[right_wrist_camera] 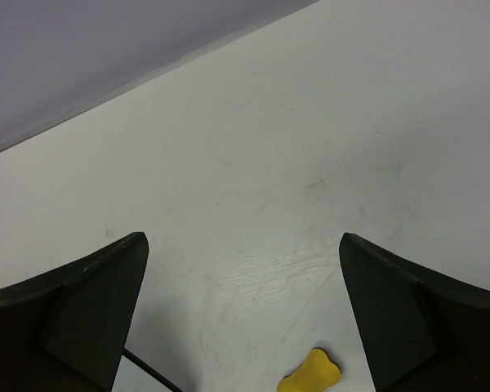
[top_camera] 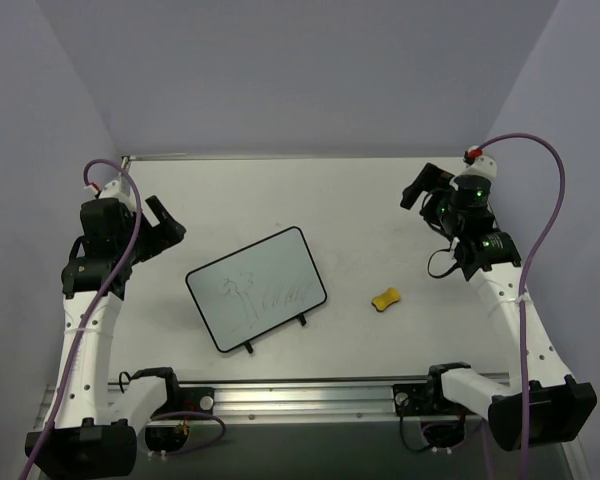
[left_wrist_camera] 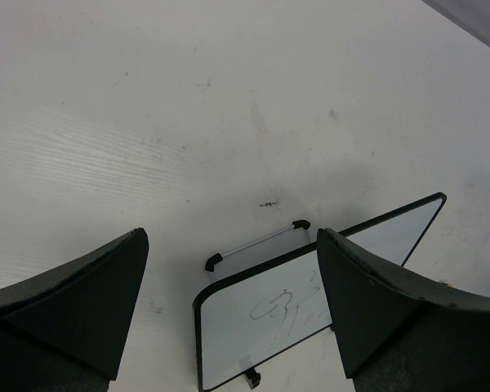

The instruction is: Erase the whiteboard

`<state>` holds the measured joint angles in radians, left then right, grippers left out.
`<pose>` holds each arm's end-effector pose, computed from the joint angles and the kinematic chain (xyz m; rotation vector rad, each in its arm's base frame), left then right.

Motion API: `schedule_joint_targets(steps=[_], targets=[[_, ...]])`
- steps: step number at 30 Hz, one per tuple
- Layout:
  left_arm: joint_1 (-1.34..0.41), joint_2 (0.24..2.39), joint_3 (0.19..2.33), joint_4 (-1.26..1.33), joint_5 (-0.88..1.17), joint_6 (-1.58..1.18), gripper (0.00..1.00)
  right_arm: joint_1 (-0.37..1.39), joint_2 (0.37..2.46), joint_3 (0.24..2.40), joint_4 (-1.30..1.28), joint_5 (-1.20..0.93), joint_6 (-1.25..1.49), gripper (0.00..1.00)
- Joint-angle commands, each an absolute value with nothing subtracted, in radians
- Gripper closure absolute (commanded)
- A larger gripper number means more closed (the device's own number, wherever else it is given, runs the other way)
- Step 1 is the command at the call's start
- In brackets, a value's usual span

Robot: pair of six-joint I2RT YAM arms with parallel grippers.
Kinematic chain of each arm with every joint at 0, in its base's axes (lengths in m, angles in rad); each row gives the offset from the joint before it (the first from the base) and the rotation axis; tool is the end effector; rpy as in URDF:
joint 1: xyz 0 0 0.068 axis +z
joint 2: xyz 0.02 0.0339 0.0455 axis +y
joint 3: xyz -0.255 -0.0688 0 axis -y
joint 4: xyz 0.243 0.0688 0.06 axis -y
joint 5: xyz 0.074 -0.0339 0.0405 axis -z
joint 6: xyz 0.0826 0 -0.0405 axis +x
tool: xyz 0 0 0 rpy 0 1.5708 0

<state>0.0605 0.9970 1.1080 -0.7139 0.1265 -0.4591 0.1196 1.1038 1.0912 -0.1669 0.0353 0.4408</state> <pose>0.2451 0.0044 0.3258 -0.4921 2.1353 -0.3639 0.3012 0.0333 0.3702 0.3079 1.7383 0.3776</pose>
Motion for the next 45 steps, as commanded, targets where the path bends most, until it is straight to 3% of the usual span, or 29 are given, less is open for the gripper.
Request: schedule_joint_targets(steps=[1, 20, 28, 37, 45], targets=[[0.058, 0.992, 1.120, -0.672, 0.115, -0.445, 0.06, 0.127, 1.092, 1.103, -0.181, 0.069, 0.440, 0.00], [0.058, 0.999, 1.115, -0.681, 0.112, -0.443, 0.06, 0.127, 1.167, 1.079, -0.344, 0.201, 0.521, 0.01], [0.058, 0.991, 1.109, -0.673, 0.133, -0.449, 0.06, 0.140, 1.232, 0.916, -0.388, 0.170, 0.675, 0.11], [0.061, 0.971, 1.101, -0.661, 0.170, -0.457, 0.06, 0.526, 1.292, 0.858, -0.498, 0.400, 1.121, 0.17], [0.060, 0.957, 1.089, -0.653, 0.202, -0.459, 0.06, 0.594, 1.331, 0.795, -0.584, 0.469, 1.449, 0.23]])
